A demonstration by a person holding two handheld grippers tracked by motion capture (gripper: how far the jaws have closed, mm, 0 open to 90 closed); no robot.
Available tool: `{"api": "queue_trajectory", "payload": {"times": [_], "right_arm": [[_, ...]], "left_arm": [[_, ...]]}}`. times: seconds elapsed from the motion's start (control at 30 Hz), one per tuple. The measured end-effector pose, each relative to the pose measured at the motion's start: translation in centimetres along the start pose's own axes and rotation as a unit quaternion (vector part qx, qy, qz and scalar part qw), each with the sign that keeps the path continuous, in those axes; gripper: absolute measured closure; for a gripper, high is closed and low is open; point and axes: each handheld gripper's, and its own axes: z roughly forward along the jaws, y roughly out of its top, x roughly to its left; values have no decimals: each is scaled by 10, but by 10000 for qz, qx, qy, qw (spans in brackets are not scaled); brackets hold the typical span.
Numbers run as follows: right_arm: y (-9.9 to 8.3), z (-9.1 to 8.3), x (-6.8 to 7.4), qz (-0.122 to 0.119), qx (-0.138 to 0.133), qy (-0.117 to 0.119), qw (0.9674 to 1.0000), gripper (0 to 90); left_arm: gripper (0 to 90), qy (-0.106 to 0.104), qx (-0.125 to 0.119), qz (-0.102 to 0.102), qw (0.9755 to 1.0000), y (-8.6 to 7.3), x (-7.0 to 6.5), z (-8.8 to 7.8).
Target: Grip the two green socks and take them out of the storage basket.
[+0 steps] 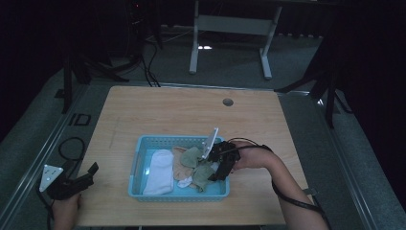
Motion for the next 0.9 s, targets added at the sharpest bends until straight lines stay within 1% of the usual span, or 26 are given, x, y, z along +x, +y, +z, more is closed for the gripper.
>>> {"api": "queue_trajectory", "payload": {"times": [0.07,0.1,0.17,0.23,0.27,0.33,0.43,0.47,0.57,0.63,0.7,0.73,0.77,0.87,0.9], "right_arm": [[2,3,0,-36,9,15,10000,326],[2,5,0,-78,15,5,10000,331],[3,8,-1,-86,35,7,10000,331],[5,11,-1,-117,88,-39,9999,337],[5,13,-1,-85,106,-35,9999,339],[7,16,-1,-127,166,-58,9998,369],[9,20,0,-161,239,-24,9996,396],[9,21,0,-162,254,-42,9995,421],[10,24,0,-143,293,-44,9995,447],[12,27,0,-143,371,-85,9992,484],[13,30,1,-154,432,-144,9988,589],[13,30,1,-176,454,-164,9987,623],[13,30,1,-171,447,-196,9987,697],[13,28,1,-142,453,-167,9987,779],[13,26,2,-150,456,-108,9988,789]], "left_arm": [[23,-2,-1,-6,10000,0,0,0],[23,-6,5,-6,10000,0,0,0],[24,-6,6,-4,10000,0,0,0],[23,-3,8,-2,10000,0,0,0],[24,-6,5,0,10000,0,0,0],[23,-7,3,1,10000,0,0,0],[24,-6,10,3,10000,0,0,0],[24,-5,11,4,10000,0,0,0],[24,-2,22,10,10000,0,0,0],[23,0,16,10,10000,0,0,0],[24,-4,18,10,10000,0,0,0],[24,1,16,7,10000,0,0,0],[23,3,23,9,10000,0,0,0],[24,1,24,-3,10000,0,0,0],[24,-1,20,-7,10000,0,0,0]]}}
